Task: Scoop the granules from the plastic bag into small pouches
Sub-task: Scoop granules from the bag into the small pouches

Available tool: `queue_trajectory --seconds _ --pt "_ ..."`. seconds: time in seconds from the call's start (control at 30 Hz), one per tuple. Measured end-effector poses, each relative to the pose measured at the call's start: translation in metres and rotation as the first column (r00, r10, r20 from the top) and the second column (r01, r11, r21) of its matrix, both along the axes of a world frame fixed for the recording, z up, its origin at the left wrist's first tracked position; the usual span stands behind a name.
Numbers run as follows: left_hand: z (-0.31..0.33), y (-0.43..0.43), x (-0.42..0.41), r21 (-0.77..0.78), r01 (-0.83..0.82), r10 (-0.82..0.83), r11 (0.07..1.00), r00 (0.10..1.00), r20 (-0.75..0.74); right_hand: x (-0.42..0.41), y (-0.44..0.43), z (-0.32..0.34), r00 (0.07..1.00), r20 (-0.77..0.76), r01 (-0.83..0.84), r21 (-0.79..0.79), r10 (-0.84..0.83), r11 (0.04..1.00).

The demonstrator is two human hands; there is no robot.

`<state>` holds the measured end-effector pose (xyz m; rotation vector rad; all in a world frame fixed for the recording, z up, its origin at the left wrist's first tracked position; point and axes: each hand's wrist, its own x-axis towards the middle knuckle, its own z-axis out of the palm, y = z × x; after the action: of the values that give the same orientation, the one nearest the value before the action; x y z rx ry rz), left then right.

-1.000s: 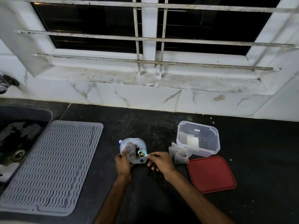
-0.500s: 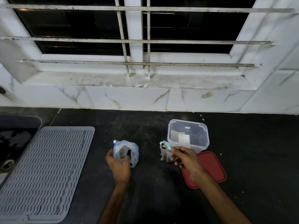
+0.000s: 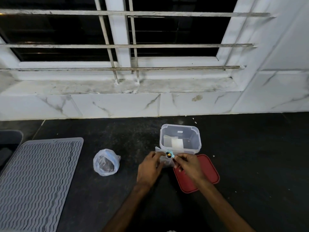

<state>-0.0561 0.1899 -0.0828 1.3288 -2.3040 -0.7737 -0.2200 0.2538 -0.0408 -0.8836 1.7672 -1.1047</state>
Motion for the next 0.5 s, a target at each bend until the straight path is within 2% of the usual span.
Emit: queue_trajectory --seconds 0.13,0.2,0.23,0.27,0.3,0.33,0.37,0.4,0.5 --pt "-0.006 -0.003 0.000 -0.010 -0.015 0.015 1.000 0.999 0.032 -0.003 0.000 -0.008 0.981 -0.190 -0.051 -0.011 0.048 0.999" --pt "-0.008 -0.003 0.004 -0.010 -0.022 0.022 1.000 1.000 -0.017 -0.002 0.001 -0.007 0.908 -0.404 -0.123 -0.004 0.111 0.992" --pt "-0.008 -0.003 0.005 -0.004 -0.024 0.023 1.000 0.999 -0.044 -0.002 0.002 -0.005 0.811 -0.561 -0.182 0.028 0.166 0.983" --pt "-0.007 -0.002 0.007 0.001 -0.026 0.026 1.000 0.998 -0.062 -0.001 0.004 -0.004 0.660 -0.720 -0.238 0.069 0.214 0.969" --pt "-0.007 -0.002 0.008 0.004 -0.032 0.032 0.999 0.997 -0.072 0.000 0.004 -0.004 0.466 -0.855 -0.293 0.094 0.228 0.951" --pt "-0.008 -0.002 0.009 0.006 -0.037 0.038 0.999 0.996 -0.077 -0.001 0.006 -0.006 0.295 -0.931 -0.348 0.105 0.215 0.932" --pt "-0.008 -0.002 0.011 0.009 -0.047 0.047 0.999 0.995 -0.083 0.000 0.007 -0.010 0.193 -0.963 -0.391 0.102 0.190 0.915" --pt "-0.008 -0.002 0.011 0.014 -0.052 0.053 0.999 0.995 -0.085 0.000 0.010 -0.014 0.143 -0.973 -0.421 0.106 0.181 0.901" --pt "-0.007 -0.004 0.012 0.033 -0.058 0.061 0.998 0.993 -0.105 -0.002 0.012 -0.023 0.134 -0.976 -0.447 0.097 0.174 0.889"
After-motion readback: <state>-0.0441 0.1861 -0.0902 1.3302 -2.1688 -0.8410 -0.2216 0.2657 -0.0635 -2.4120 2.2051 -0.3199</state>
